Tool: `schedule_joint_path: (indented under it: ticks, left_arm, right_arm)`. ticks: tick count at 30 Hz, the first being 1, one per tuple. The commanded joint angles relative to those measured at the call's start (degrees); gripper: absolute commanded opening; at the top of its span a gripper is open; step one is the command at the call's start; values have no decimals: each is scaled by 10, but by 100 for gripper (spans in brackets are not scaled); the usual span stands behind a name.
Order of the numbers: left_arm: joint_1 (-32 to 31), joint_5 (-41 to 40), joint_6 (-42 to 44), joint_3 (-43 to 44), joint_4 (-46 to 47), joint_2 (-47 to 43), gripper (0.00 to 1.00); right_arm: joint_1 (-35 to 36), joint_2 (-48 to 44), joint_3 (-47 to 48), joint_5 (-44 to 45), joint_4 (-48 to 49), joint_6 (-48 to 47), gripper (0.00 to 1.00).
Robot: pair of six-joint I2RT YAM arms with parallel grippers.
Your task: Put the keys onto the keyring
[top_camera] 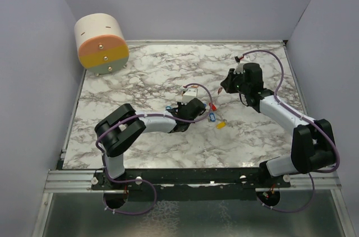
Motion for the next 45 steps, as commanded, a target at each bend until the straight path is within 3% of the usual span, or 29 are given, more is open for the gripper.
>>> schedule_joint_path:
  ticks: [1,16,23,45]
  left_arm:
    - [-3,34,17,-1,-63,16,0]
    - [44,71,118,109,-64,-30,0]
    - [75,115,123,117,-48,-38,0]
    - [92,213,101,147,-11,-64,0]
  right_arm:
    - [30,-15,4,-12,-7,-32,1]
    - [98,-21,-13,-33,18,-80,1]
    - [119,-11,-9,-35,23,-90,1]
    - [148,-6,-38,-21,95,-101,1]
